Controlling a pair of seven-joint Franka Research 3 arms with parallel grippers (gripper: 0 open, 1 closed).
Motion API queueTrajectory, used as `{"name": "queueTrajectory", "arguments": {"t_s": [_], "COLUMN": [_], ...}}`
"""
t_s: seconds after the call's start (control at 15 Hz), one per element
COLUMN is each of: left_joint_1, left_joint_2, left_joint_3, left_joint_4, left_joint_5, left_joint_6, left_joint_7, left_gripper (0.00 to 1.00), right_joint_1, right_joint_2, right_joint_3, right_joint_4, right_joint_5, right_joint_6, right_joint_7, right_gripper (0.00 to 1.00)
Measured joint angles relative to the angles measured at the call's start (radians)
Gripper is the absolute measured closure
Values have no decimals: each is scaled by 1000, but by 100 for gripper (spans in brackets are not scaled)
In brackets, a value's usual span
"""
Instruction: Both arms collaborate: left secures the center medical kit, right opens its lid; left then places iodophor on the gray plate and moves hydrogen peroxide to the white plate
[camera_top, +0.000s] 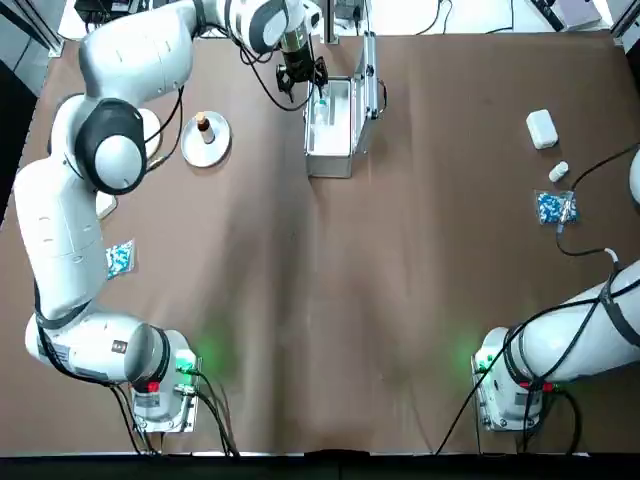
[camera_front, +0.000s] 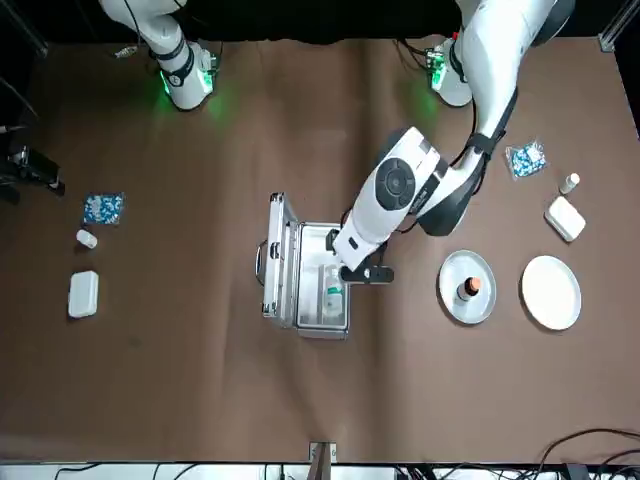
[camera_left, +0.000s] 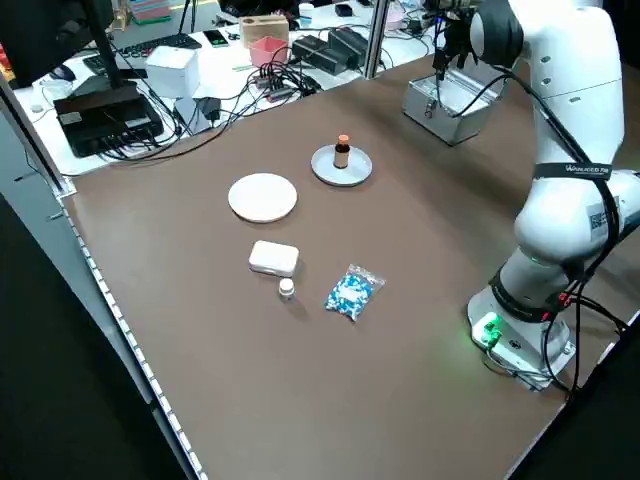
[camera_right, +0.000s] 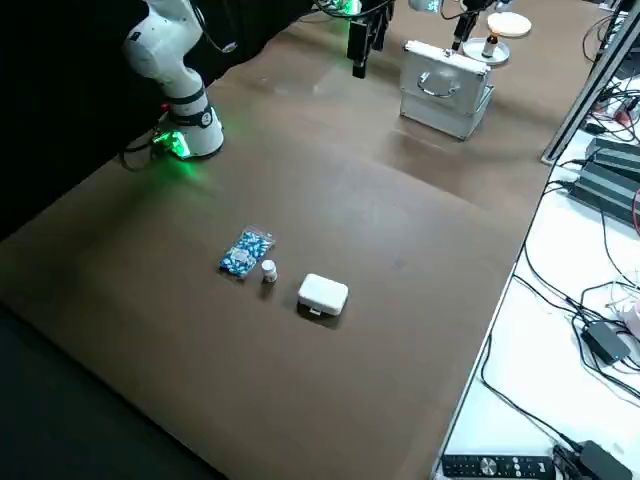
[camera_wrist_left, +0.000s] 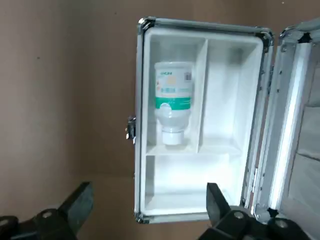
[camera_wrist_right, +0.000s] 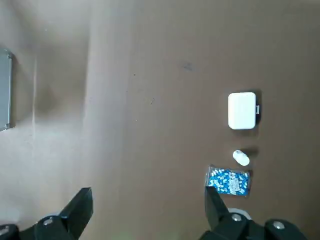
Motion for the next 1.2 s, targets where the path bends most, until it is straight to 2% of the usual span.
{"name": "queueTrajectory", "arguments": {"t_s": [0.27,0.33,0.4,0.47,0.73,0.8,1.07,1.2], "left_joint_1": [-50,-67,-83,-95,-121,-129,-206,-229], "left_joint_2": [22,25,27,30,47,51,59,64], "left_joint_3": [48,66,81,93,123,134,224,246], "left_joint_4": [0,0,0,0,0,0,1,2], "left_joint_5": [26,26,26,26,26,27,27,27], "left_joint_6": [61,70,75,83,148,156,185,196], "left_joint_7": [0,0,0,0,0,0,0,0], "left_gripper": [1,7,16,20,21,26,27,27], "right_joint_1": [0,0,0,0,0,0,0,1], "right_joint_2": [0,0,0,0,0,0,0,0], "right_joint_3": [0,0,0,0,0,1,2,2], "right_joint_4": [0,0,0,0,0,0,-1,-1], "right_joint_5": [0,0,0,0,0,0,0,0], "right_joint_6": [1,1,2,2,2,2,2,2], "right_joint_7": [0,0,0,0,-1,-1,-1,-1], "right_gripper": [1,1,1,1,1,1,1,1]}}
